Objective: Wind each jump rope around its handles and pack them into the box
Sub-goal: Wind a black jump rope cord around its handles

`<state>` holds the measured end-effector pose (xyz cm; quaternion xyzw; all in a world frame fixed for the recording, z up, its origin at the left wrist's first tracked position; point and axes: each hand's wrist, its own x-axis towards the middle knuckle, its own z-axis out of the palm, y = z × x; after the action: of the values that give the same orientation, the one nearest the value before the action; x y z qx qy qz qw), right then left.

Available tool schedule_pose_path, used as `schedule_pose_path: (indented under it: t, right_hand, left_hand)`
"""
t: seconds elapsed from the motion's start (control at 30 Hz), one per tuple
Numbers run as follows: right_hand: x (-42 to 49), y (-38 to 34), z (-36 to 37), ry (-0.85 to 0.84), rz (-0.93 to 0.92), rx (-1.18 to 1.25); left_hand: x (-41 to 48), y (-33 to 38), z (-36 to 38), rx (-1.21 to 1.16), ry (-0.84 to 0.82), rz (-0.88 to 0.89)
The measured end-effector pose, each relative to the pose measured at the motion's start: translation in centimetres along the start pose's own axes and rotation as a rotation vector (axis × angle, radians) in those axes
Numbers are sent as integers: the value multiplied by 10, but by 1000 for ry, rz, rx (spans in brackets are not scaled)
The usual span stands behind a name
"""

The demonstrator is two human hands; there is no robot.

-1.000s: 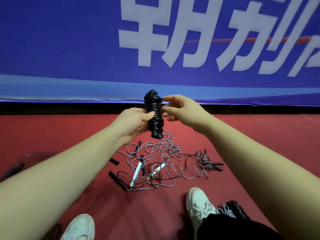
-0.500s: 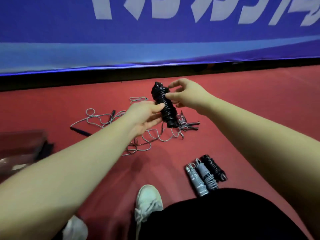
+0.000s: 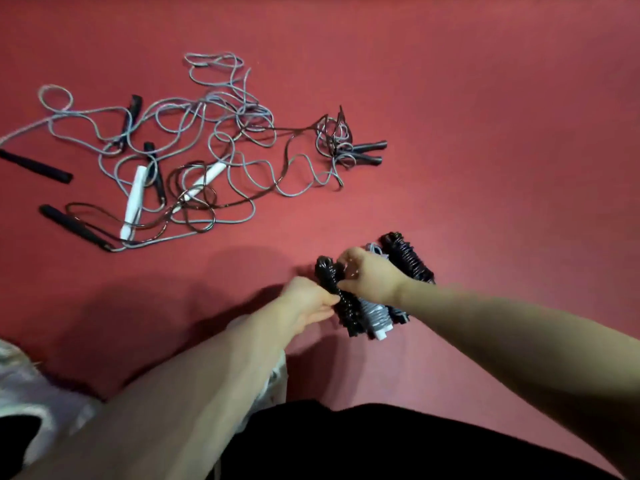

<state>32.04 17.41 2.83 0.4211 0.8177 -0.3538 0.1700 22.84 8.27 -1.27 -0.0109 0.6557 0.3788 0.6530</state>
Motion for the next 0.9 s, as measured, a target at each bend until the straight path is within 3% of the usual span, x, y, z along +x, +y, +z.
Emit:
schedule_pose_path:
  t: [0.13,0.33,0.57,0.73,0.9]
  right_hand:
    - [9,21,29,-37,58,-137]
    - [17,30,38,-79,126,-299]
    - [31,7,19,-120,9,-482]
    - [57,-38,-25,-13,-139,-629]
    - [104,-105,-27,60,-303,-611]
  left_hand:
    - [31,-21,7,60,17,-81]
    - [51,-31,6,372,20,-69]
    - [30,10,-34,640,-56,39]
    - [11,64,-108,579,177,250]
    - [2,80,-207,803,616,338]
